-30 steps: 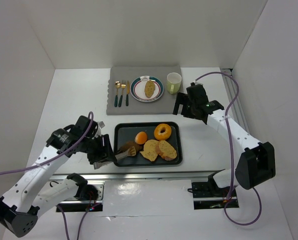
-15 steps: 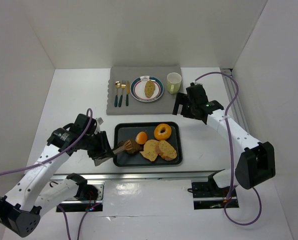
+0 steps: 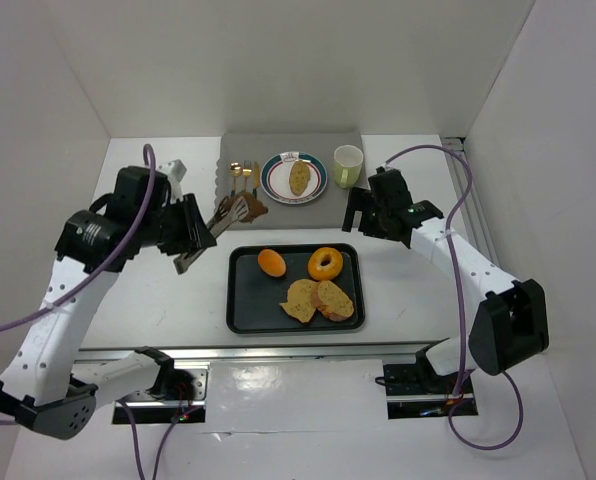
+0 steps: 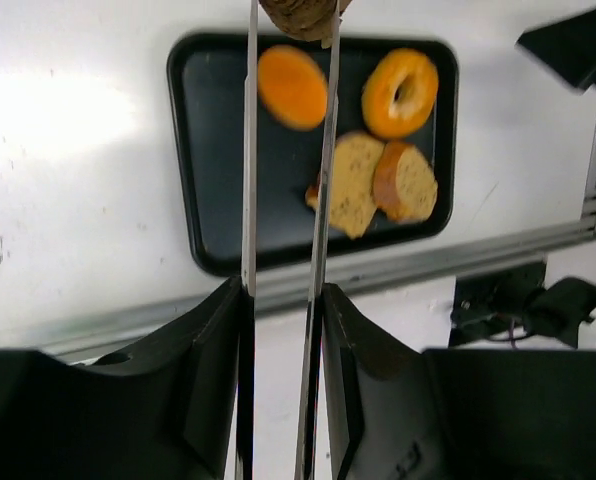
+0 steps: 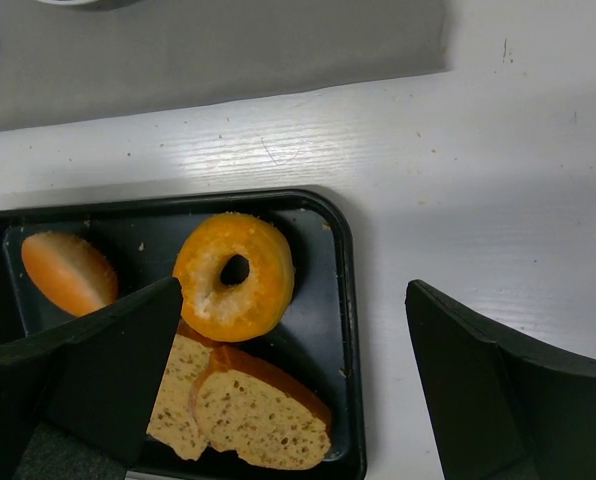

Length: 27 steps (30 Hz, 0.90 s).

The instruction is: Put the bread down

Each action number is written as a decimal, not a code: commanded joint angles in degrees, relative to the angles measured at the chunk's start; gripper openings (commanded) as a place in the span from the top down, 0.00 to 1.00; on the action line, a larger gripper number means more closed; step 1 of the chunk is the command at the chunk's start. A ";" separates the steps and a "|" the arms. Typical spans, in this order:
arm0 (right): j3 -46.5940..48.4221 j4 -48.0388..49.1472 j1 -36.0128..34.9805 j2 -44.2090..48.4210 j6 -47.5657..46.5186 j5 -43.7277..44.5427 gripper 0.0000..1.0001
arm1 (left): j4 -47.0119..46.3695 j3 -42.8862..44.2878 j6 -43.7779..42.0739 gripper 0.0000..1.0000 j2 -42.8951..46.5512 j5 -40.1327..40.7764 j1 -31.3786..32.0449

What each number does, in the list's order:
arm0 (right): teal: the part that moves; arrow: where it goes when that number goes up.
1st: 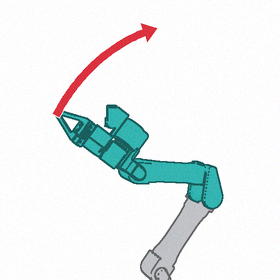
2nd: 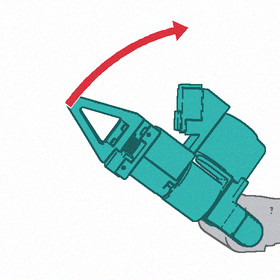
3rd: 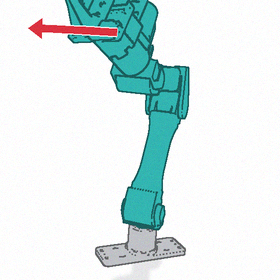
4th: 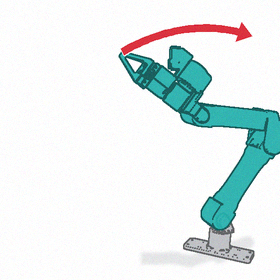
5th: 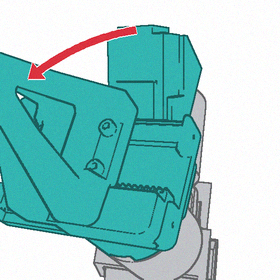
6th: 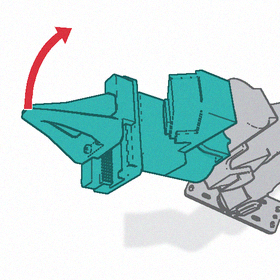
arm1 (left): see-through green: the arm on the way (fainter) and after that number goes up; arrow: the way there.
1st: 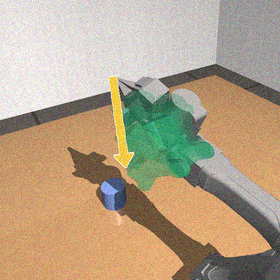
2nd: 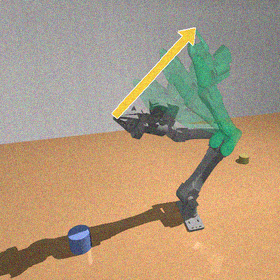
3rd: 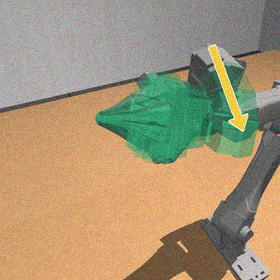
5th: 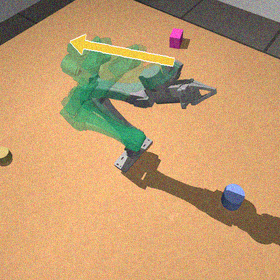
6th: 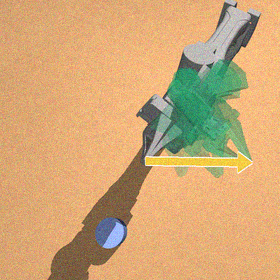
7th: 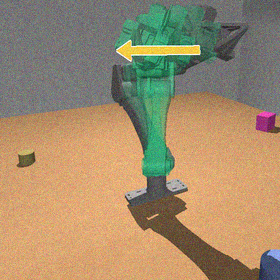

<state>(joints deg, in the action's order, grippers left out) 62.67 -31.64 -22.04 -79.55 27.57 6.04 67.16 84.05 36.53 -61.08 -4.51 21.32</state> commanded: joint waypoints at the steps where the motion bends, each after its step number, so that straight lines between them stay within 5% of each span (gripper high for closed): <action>1: 1.84 3.16 -0.63 0.53 0.20 -0.24 0.00 | -3.94 2.87 -4.19 0.88 -5.53 3.11 -0.40; 9: 1.84 2.11 -0.63 1.06 0.20 0.90 0.00 | -31.79 4.62 1.96 0.88 -18.97 1.26 -1.54; 20: 1.31 2.63 -0.63 1.59 2.66 -1.39 0.00 | -42.80 9.99 6.70 0.85 -37.00 8.12 -1.55; 23: 1.31 2.63 -0.63 1.59 2.66 -0.77 0.00 | -44.74 9.99 7.85 0.78 -39.46 8.73 -1.55; 27: 1.83 2.11 -0.63 0.97 2.66 -0.24 0.00 | -44.22 11.93 7.85 0.55 -43.77 6.02 -1.55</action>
<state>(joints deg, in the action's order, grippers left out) 62.67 -31.66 -22.15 -79.55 29.85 5.19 27.11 92.88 42.92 -103.44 2.55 20.01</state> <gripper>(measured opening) 0.999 0.456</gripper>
